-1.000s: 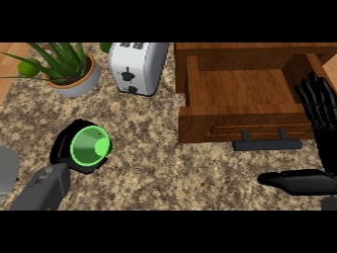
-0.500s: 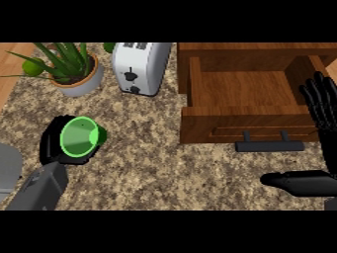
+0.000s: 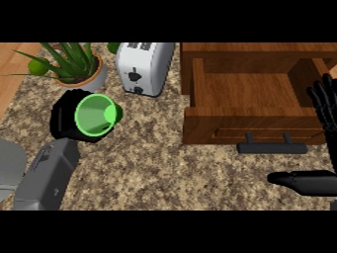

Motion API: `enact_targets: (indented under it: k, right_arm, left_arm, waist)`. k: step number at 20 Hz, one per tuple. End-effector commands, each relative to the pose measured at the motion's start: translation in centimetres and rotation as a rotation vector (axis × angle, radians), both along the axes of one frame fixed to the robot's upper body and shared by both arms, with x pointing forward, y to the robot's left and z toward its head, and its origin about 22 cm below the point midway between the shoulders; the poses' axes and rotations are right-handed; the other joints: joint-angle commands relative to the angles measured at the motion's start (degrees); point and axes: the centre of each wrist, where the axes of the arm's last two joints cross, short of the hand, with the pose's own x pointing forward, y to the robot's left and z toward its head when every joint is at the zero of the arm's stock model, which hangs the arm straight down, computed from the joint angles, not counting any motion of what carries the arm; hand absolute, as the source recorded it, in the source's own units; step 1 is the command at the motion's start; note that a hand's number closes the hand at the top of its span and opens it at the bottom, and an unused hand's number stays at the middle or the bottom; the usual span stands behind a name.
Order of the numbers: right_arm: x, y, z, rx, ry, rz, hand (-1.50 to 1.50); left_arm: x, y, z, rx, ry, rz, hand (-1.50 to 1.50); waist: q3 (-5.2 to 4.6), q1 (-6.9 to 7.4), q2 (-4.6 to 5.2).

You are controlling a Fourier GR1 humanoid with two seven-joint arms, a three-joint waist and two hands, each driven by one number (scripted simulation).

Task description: Pick up the cup, place it into the drawer and close the drawer

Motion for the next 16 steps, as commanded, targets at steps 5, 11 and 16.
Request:
enact_targets:
  k: [5, 11, 16]
  right_arm:
    - [0.6, -1.4, 0.3, -0.004, 0.005, -0.018, -1.50]
    - [-0.7, 0.1, 0.6, 0.017, 0.004, -0.010, -1.50]
    - [-0.5, -3.2, -0.5, 0.012, -0.004, -0.007, -1.50]
  left_arm:
    - [3.1, -7.1, 8.6, 0.065, -0.139, -0.095, 1.50]
    - [3.6, -11.8, 14.3, 0.124, -0.125, -0.148, 1.50]
    - [5.0, -16.4, 18.4, 0.203, -0.132, -0.149, 1.50]
  waist:
    - [0.05, 0.81, -0.23]
    - [0.00, 0.11, -0.10]
    - [0.00, -0.97, 0.21]
